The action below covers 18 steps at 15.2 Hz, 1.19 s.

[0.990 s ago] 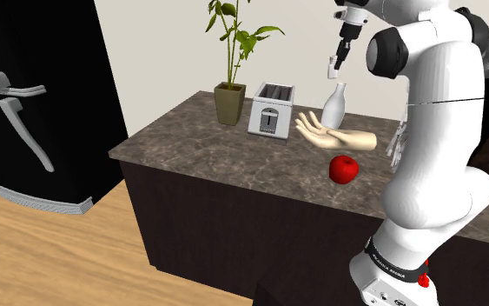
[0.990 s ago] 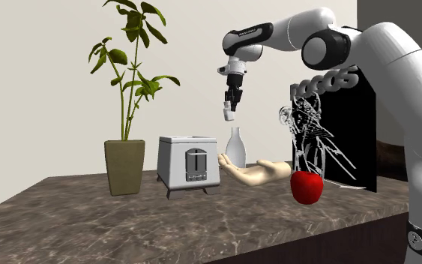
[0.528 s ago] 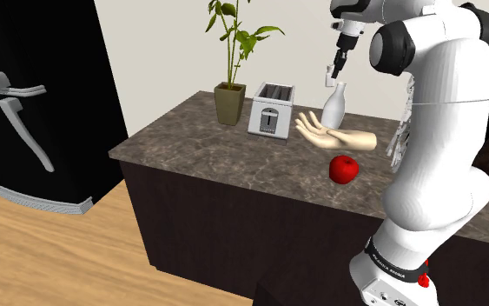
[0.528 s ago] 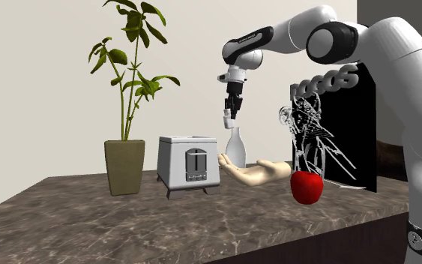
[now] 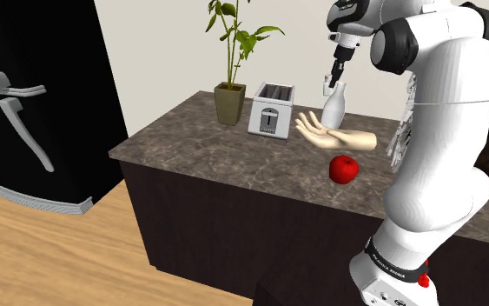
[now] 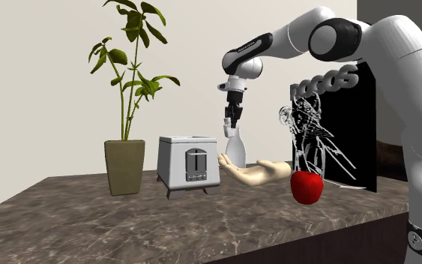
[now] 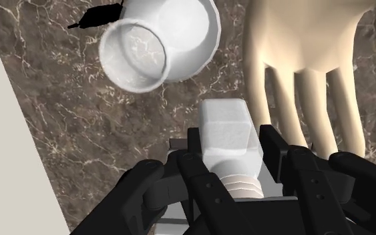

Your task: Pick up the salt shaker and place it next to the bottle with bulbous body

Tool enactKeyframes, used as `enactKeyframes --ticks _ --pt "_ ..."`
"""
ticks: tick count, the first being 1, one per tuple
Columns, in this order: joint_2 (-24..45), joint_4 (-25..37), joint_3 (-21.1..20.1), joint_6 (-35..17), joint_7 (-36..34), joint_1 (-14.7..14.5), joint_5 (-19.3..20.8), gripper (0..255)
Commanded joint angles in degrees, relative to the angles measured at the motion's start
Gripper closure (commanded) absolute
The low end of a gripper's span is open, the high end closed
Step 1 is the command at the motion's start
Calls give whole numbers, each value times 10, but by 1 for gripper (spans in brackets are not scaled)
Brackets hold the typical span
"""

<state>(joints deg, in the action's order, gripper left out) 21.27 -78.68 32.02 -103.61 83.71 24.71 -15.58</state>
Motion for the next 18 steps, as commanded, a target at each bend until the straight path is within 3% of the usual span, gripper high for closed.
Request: enactKeyframes --ticks 1,18 --pt "-2 -18 0 -16 1 -3 0 255" --pt "11 -132 -9 -139 21 -12 -15 255"
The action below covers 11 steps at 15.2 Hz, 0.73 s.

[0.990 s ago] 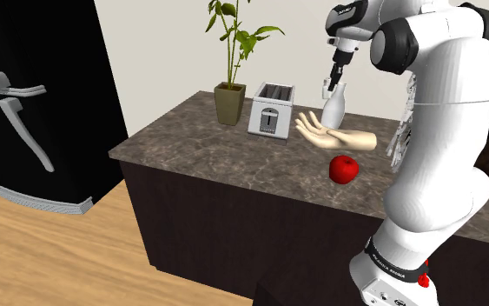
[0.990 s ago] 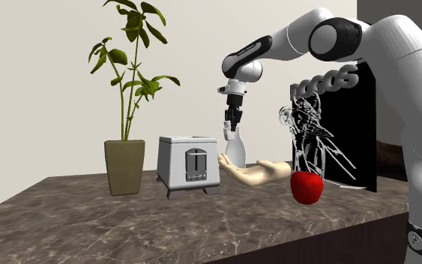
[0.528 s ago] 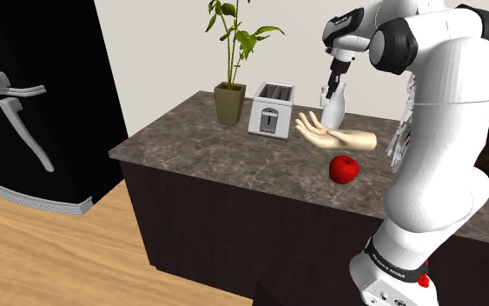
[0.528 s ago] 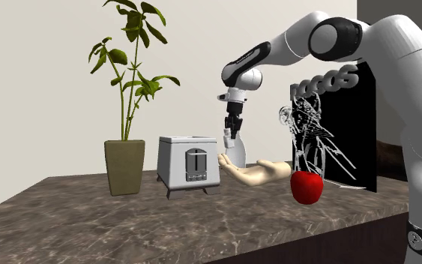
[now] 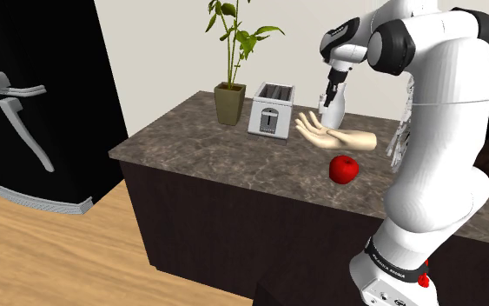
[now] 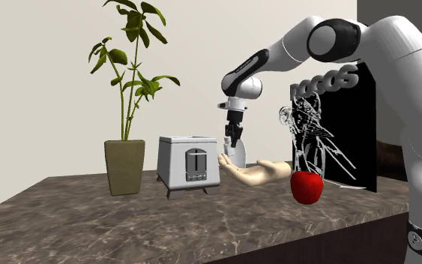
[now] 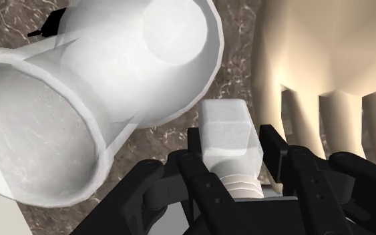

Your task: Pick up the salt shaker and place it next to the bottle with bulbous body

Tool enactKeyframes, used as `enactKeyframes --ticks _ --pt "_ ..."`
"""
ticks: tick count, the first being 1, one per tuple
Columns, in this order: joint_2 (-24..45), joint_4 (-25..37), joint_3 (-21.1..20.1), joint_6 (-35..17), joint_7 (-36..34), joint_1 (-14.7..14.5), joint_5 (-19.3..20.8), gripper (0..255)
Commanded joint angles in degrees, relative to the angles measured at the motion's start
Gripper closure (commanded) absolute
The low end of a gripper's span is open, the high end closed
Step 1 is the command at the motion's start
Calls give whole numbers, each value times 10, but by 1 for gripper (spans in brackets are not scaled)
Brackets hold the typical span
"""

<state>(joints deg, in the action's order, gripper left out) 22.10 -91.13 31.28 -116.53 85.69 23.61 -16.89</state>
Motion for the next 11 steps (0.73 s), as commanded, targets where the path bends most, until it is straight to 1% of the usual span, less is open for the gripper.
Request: enactKeyframes --ticks 1,11 --pt "4 -13 -2 -17 2 -1 -4 255" --pt "30 -55 -12 -81 20 3 -25 255"
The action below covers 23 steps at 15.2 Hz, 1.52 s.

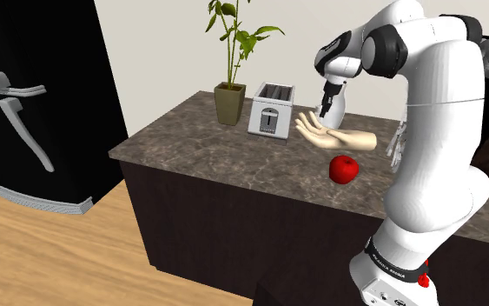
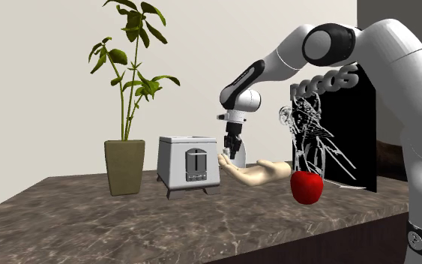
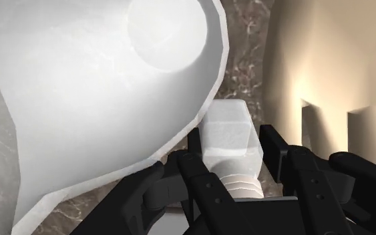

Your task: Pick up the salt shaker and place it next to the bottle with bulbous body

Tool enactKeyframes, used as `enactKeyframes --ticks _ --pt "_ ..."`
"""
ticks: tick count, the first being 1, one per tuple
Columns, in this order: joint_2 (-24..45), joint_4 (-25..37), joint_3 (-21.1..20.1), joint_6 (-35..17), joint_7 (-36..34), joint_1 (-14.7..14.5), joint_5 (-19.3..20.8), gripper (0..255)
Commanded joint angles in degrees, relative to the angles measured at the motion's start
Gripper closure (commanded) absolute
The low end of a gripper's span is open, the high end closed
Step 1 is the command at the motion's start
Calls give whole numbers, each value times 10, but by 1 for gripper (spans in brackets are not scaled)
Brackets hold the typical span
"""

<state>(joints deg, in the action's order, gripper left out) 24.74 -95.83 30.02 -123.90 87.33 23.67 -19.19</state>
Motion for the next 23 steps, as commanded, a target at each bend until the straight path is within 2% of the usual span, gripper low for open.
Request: enactKeyframes --ticks 1,6,14,15,20,23 --pt "7 -12 -1 -13 5 3 -4 255" --pt "25 -27 -9 -45 16 7 -19 255" --pt "25 -27 -9 -45 16 7 -19 255" --pt "25 -28 -9 -45 16 7 -19 0" --pt "25 -27 -9 -45 16 7 -19 0" --pt "-9 -18 4 -5 3 -1 3 0"
